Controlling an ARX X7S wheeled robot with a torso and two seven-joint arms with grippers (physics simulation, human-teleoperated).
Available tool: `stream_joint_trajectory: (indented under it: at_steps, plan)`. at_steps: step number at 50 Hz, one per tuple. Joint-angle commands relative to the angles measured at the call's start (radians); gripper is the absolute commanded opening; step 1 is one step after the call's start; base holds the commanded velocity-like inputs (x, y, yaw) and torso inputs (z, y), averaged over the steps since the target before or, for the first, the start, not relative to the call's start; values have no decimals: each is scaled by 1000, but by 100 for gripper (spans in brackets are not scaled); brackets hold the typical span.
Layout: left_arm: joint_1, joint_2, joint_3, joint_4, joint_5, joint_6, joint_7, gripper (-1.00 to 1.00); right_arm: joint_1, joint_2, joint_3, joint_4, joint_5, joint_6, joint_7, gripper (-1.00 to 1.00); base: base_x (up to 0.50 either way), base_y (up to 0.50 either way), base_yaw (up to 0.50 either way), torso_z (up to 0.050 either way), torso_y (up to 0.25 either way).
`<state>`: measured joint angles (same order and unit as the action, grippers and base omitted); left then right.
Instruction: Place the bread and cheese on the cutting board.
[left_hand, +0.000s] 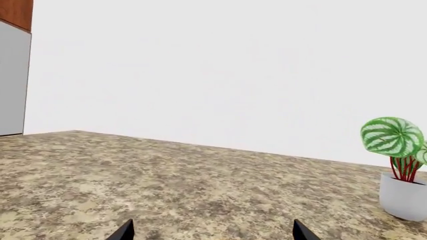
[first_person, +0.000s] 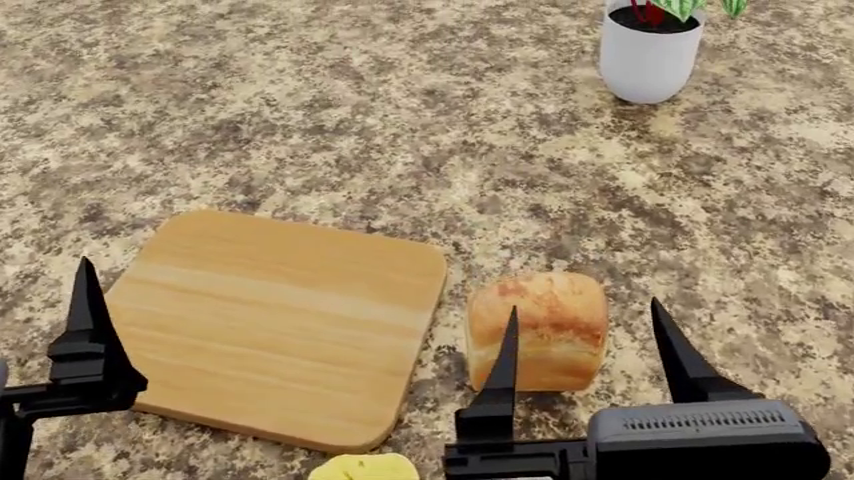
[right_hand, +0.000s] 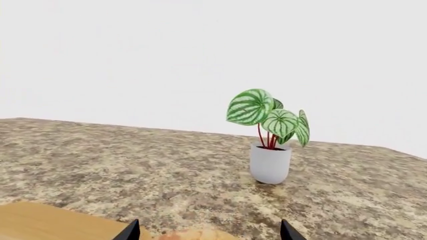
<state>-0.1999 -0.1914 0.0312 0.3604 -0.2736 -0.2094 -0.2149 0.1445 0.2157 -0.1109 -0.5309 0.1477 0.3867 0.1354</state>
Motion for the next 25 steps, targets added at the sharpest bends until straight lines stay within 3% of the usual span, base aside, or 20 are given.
stream_joint_trajectory:
  at_steps: [1, 2, 7, 12, 15, 17, 19, 22, 25]
  plan:
    - [-3, -10, -8, 9, -17, -7, -8, 100, 34, 50, -12, -176, 22, 210, 8, 100, 0, 0, 0, 0, 0]
    - [-8, -11, -15, 4, -21, -6, -9, 100, 51, 60, -15, -203, 19, 264, 15, 100, 0, 0, 0, 0, 0]
    - [-14, -19, -34, 7, -41, -14, -15, 100, 353, 146, -35, -454, 67, 849, -7, 100, 0, 0, 0, 0, 0]
    - [-22, -21, -43, -4, -52, -11, -17, 100, 621, 175, 9, -513, 236, 1183, -69, 100, 0, 0, 0, 0, 0]
    - [-21, -23, -44, 0, -59, -13, -17, 100, 730, 294, 78, -397, 623, 1184, 184, 100, 0, 0, 0, 0, 0]
    - [-21, -25, -48, -1, -64, -12, -17, 100, 827, 364, 74, -312, 923, 1182, 408, 100, 0, 0, 0, 0, 0]
    - [-19, -24, -52, -14, -64, 3, -15, 100, 911, 419, 47, -212, 1223, 1180, 522, 100, 0, 0, 0, 0, 0]
    - [-18, -23, -53, -21, -66, 10, -16, 100, 1060, 506, -83, -85, 1456, 1179, 646, 100, 0, 0, 0, 0, 0]
    - [-14, -19, -40, -28, -60, 18, -12, 100, 1161, 542, -116, 2, 1537, 1163, 595, 100, 0, 0, 0, 0, 0]
